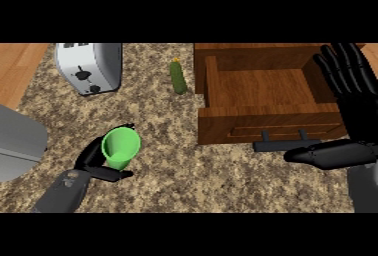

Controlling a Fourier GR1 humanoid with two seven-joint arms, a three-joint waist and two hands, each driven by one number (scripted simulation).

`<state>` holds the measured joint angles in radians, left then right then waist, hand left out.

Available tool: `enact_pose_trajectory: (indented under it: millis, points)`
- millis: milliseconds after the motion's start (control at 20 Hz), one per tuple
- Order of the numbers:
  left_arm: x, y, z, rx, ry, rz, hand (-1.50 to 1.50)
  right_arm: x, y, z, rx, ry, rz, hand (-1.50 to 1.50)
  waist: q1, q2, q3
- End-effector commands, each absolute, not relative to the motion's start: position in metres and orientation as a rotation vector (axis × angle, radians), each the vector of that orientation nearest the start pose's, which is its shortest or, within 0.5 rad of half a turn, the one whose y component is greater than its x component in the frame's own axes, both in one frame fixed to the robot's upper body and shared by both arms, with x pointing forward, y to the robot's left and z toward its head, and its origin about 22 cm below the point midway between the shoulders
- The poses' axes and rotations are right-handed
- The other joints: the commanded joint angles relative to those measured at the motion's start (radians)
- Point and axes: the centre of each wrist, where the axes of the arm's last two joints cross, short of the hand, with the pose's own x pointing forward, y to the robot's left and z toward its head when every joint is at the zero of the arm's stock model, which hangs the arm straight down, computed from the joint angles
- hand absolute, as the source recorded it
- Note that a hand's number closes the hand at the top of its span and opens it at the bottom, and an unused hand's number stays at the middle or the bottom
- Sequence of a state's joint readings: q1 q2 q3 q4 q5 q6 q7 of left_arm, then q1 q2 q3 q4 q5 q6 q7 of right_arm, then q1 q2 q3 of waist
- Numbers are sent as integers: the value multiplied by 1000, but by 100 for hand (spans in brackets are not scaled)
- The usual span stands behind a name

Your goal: Pick up the cup, place it into the drawer and close the drawer

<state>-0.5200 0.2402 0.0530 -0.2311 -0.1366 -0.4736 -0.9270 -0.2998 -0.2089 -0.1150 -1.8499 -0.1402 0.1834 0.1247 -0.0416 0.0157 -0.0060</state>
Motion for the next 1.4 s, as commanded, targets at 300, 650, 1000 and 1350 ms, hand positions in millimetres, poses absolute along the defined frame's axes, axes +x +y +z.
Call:
enact_pose_trajectory:
  millis: [300, 650, 1000, 1350]
  points:
    - [291, 290, -127, -326, -1929, -314, 150, 273, -265, 159, 53, -2002, 289, -150, 6, -3, 1]
    - [299, 271, -126, -234, -2041, 16, 150, 275, -273, 141, 62, -1977, 287, -150, 17, -3, 2]
    - [340, 271, -86, -103, -2121, 192, 150, 283, -266, 164, 50, -1977, 284, -150, 35, -14, 5]
    - [379, 215, -30, -198, -2184, 46, 150, 271, -277, 144, 32, -1962, 254, -150, 50, -23, 7]
